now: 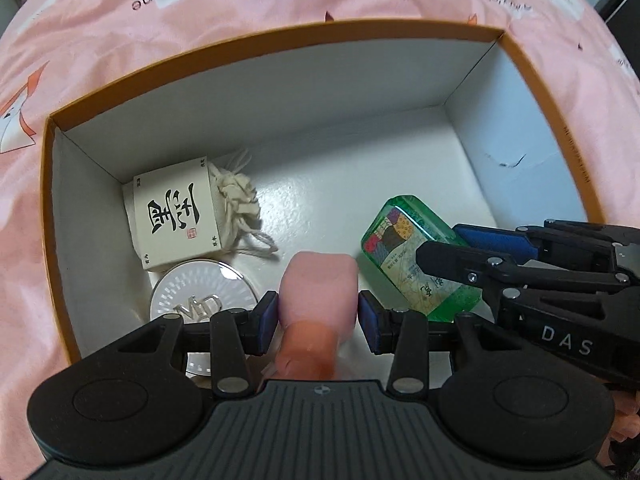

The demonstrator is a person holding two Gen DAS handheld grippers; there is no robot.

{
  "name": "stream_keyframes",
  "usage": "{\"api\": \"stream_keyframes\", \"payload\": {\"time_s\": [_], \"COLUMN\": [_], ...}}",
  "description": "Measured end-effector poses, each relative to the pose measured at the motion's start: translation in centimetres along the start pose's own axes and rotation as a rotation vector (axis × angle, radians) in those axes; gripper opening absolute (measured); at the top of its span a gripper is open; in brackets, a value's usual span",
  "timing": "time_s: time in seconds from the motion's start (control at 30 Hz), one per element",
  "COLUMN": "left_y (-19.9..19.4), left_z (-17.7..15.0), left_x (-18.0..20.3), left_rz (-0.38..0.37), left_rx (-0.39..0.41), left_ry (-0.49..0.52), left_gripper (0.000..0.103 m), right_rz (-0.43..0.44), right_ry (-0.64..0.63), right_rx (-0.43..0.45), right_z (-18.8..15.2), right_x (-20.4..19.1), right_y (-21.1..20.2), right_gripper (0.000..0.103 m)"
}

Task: Organize rigid objects
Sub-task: 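Lower the sponge with the left tool while the right tool lowers the green bottle into the box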

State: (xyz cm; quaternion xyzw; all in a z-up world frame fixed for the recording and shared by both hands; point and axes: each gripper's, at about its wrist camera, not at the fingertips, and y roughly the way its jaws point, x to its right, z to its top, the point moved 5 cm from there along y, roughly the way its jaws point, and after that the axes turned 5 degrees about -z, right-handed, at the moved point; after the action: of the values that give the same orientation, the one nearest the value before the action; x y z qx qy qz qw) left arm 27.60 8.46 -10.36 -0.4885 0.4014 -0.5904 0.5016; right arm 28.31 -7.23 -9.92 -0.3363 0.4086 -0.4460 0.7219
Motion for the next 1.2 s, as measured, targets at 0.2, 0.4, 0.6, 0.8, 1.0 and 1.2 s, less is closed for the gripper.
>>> {"api": "stream_keyframes", "payload": {"time_s": [0.2, 0.4, 0.6, 0.8, 1.0, 1.2], "left_y": [-1.3, -4.0, -5.0, -4.6, -5.3, -5.5], "left_z": [0.3, -0.4, -2.3, -2.9, -1.5, -1.0], "left_x": [-0.4, -0.4, 0.6, 1.2, 0.9, 2.3], "left_rz": [-0.026, -0.061, -0.056, -0.026, -0.051, -0.099], "left_rx": [0.026, 0.1, 0.125, 0.169, 0.231, 0.221], "left_ry": [-0.022, -0.018, 0.008, 0.027, 0.002, 0.041], "left_gripper": [0.055, 0.059, 0.063, 0.03, 0.028, 0.028], "right_rz": [0.018, 0.012, -0.008, -0.011, -0.01, -0.051], "right_ry": [0.009, 0.005, -0.005, -0.001, 0.002, -0.027], "right_rx": [-0.035, -0.053, -0.068, -0.068, -0.065, -0.045], "right_z": [-0.3, -0.6, -0.8, -0.8, -0.6, -0.1], "right_x": [-0.3, -0.7, -1.2, -1.1, -0.9, -0.4], "right_y": [1.0, 1.2, 1.3, 1.2, 0.9, 0.3], "right_gripper": [0.029, 0.029, 0.029, 0.029, 0.029, 0.029]}}
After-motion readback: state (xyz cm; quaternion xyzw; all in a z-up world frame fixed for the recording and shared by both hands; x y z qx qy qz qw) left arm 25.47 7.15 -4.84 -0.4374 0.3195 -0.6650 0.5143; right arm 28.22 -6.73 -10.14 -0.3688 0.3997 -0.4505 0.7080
